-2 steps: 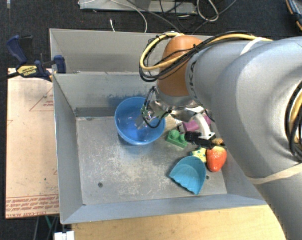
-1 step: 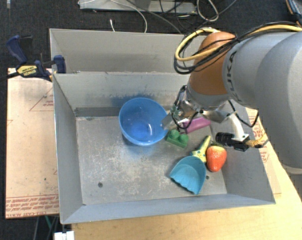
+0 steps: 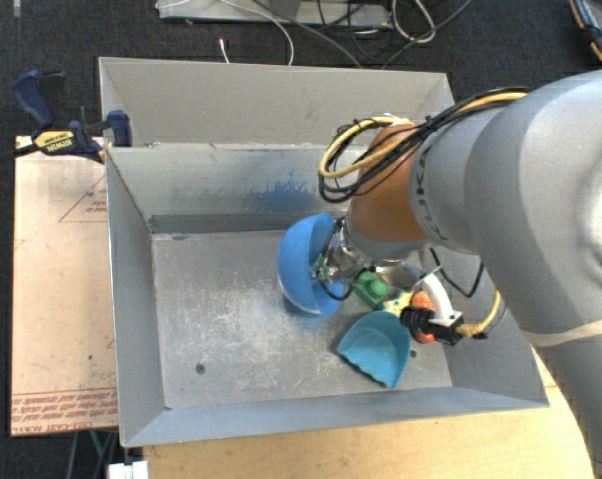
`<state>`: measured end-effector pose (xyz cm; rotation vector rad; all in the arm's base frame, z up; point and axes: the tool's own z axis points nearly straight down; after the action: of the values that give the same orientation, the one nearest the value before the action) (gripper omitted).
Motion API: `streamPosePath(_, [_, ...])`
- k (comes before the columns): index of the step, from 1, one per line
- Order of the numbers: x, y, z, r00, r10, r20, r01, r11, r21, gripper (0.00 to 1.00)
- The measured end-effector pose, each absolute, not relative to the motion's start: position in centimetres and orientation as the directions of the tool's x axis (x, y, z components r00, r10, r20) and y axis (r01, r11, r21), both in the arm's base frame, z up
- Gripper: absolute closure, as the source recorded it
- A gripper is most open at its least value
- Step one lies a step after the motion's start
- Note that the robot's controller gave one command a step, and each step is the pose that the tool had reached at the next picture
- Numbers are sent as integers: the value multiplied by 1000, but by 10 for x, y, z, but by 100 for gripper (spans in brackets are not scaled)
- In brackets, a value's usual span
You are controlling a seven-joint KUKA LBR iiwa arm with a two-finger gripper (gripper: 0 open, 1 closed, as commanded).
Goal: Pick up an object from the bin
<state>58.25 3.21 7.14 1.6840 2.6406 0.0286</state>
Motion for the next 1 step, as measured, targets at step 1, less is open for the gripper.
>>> streamPosePath(1, [583,32,72,-422,907,2,906,422,21,0])
